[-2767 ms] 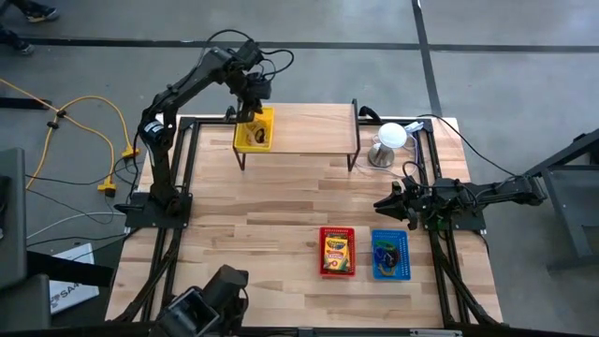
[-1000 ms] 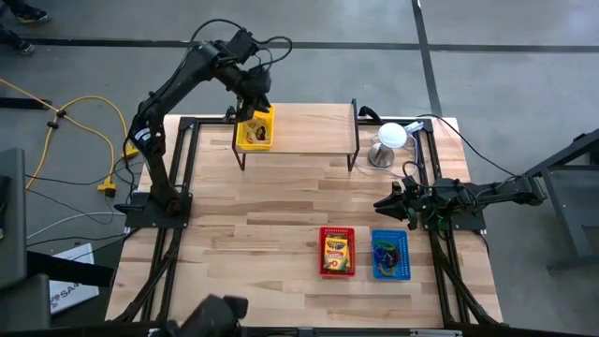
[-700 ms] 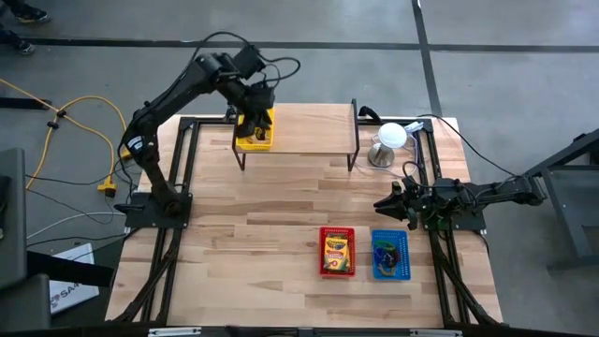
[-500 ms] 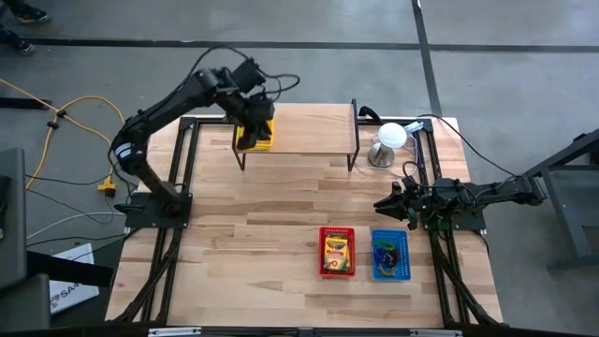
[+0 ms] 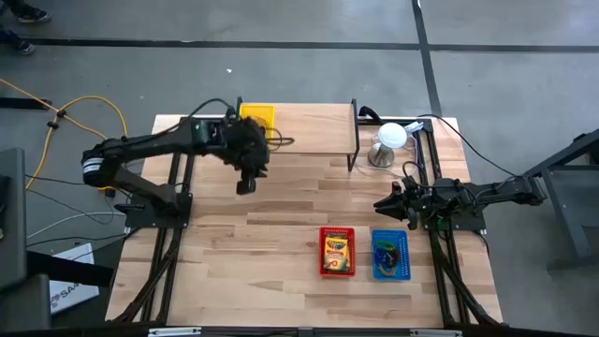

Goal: Pick & Place Office Desk Supplies
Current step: Put the red bin with the crayon boxes on the shelf

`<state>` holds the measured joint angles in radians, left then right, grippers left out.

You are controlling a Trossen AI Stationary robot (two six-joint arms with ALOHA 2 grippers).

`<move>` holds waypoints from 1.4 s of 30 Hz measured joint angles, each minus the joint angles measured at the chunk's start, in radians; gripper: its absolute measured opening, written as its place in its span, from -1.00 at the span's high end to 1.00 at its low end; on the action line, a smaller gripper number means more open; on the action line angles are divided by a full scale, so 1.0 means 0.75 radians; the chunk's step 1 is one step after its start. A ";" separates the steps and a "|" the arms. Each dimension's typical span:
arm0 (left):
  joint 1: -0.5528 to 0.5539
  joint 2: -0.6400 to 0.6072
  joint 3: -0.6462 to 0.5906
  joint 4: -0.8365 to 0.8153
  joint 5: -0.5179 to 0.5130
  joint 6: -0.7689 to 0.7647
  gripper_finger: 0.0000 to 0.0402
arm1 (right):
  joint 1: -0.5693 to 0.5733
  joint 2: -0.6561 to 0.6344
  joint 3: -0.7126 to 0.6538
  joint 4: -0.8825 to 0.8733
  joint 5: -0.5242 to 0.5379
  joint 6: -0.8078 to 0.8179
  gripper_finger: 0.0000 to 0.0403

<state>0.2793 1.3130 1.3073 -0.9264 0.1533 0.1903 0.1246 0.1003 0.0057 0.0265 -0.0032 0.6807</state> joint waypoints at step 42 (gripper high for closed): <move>-0.616 -0.122 -0.282 0.385 -0.206 -0.428 0.59 | 0.000 0.000 0.000 0.000 0.000 0.000 0.50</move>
<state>-0.1825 1.2211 1.0955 -0.6373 -0.0013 -0.1305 0.1246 0.1003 0.0058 0.0263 -0.0032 0.6806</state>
